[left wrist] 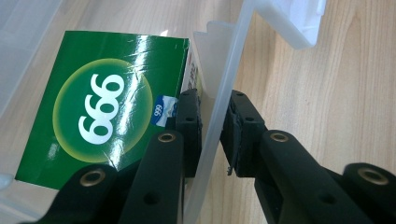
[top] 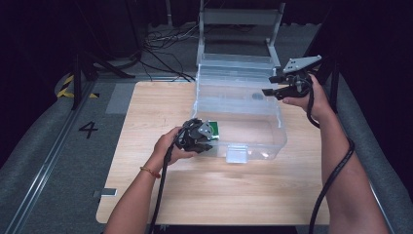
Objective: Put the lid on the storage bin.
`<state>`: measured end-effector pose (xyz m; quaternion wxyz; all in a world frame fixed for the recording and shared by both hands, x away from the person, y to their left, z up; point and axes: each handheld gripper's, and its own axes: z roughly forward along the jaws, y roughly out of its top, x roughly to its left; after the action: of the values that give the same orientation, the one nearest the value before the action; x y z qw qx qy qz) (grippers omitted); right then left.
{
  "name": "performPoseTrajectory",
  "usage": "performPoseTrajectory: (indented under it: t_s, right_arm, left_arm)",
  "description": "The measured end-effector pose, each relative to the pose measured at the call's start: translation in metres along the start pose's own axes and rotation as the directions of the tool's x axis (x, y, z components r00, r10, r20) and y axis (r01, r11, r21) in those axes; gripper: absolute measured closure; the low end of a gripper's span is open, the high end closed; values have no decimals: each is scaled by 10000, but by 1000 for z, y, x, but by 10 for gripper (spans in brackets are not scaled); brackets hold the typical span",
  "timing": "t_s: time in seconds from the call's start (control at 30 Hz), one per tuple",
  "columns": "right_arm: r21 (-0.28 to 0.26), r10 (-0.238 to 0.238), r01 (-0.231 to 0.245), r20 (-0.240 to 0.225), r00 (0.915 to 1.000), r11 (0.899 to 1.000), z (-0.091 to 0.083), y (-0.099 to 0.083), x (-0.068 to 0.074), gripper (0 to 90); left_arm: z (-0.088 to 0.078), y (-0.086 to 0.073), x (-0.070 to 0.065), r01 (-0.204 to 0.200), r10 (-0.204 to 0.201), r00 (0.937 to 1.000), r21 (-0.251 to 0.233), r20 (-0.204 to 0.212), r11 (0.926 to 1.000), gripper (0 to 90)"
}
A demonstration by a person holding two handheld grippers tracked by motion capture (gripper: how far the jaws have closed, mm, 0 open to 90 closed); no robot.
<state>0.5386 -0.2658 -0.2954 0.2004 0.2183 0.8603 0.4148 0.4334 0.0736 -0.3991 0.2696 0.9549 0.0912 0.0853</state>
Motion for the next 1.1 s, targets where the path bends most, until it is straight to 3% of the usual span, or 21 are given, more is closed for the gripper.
performPoseTrajectory:
  t_s: [0.23, 0.5, 0.73, 0.83, 0.97, 1.1]
  right_arm:
    - [507, -157, 160, -63, 9999, 9986, 25, 13, -10, 463]
    - [1089, -134, 163, -273, 9995, 9939, 45, 13, -15, 496]
    - [1000, -173, 234, -613, 9980, 9947, 52, 16, -15, 542]
    - [1394, -543, 632, -664, 9963, 9882, 56, 17, -13, 547]
    - [756, -339, 368, -399, 9986, 9965, 47, 16, -17, 520]
    - [1122, -274, 294, -190, 9994, 9933, 50, 14, -22, 486]
  left_arm:
    - [0, -2, 1, -25, 25, 10000, -126, 57, 9999, 781]
    - [0, -2, 1, -8, 9, 10000, -159, 63, 9999, 781]
    - [-1, -3, 1, 34, -31, 9999, -198, 138, 9998, 782]
    - [-1, -3, 1, 33, -30, 9999, -201, 148, 9998, 782]
    - [-1, -3, 1, 28, -25, 9999, -199, 151, 9998, 783]
    - [-1, -3, 1, -17, 19, 9999, -166, 124, 9999, 782]
